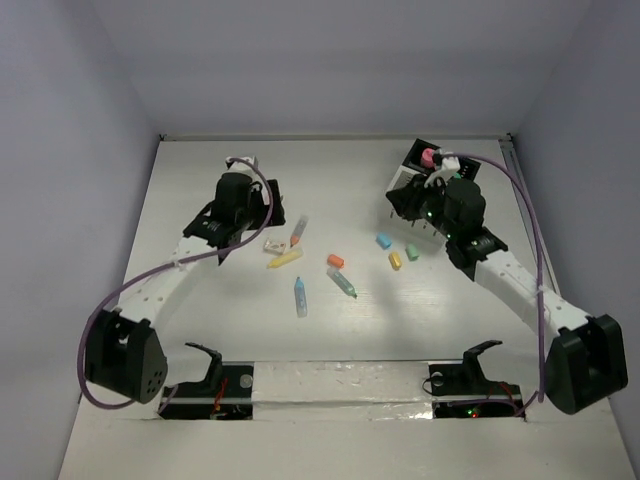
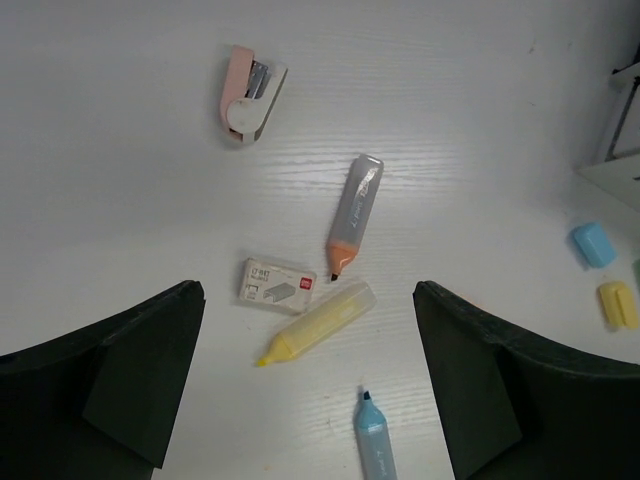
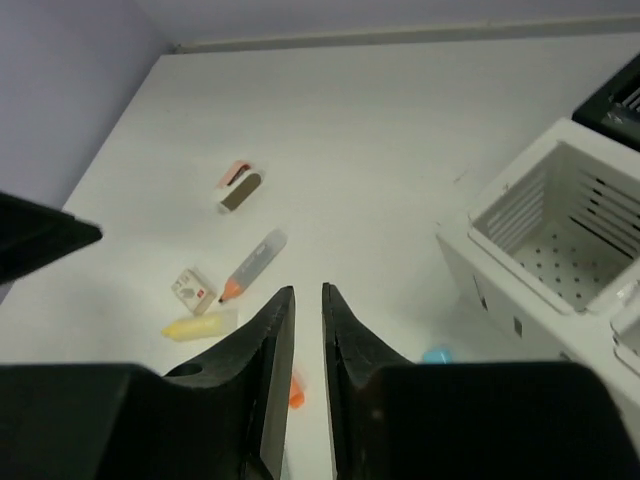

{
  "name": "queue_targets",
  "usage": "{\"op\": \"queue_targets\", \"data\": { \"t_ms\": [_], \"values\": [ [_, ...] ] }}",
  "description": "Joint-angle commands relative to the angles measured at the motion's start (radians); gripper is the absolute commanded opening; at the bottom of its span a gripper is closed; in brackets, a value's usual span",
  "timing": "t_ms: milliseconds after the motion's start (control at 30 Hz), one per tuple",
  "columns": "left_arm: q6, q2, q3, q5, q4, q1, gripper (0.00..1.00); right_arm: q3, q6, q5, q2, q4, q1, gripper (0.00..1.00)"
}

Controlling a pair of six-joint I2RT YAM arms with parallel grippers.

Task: Sort the stationery into containers
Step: Pick up the stationery from the center of the board.

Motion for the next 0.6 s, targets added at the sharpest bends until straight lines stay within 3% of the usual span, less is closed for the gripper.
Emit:
{"op": "queue_targets", "data": {
  "t_ms": [0, 133, 300, 400, 567],
  "values": [
    [-0.029, 0.089, 0.085, -0.065, 0.046, 0.007, 0.83, -0.075, 0.033, -0.058, -0.101, -0.023, 0.000, 0.23],
    [0.006, 0.270, 0.192, -0.128, 0.040, 0.017, 0.83, -0.150, 0.041, -0.133, -0.136, -0.043, 0.000, 0.31],
    [0.066, 0.499, 0.301, -0.128, 0.053, 0.036, 0.82, -0.204, 0.050, -0.220, -0.141, -0.015, 0.029, 0.53],
    [0.112, 0.608, 0.380, -0.133, 0.043, 0.057, 0.81, -0.212, 0.047, -0.247, -0.144, 0.000, 0.055, 0.59],
    [0.170, 0.709, 0.452, -0.098, 0.041, 0.067, 0.77, -0.214, 0.046, -0.262, -0.125, 0.025, 0.089, 0.61]
  ]
}}
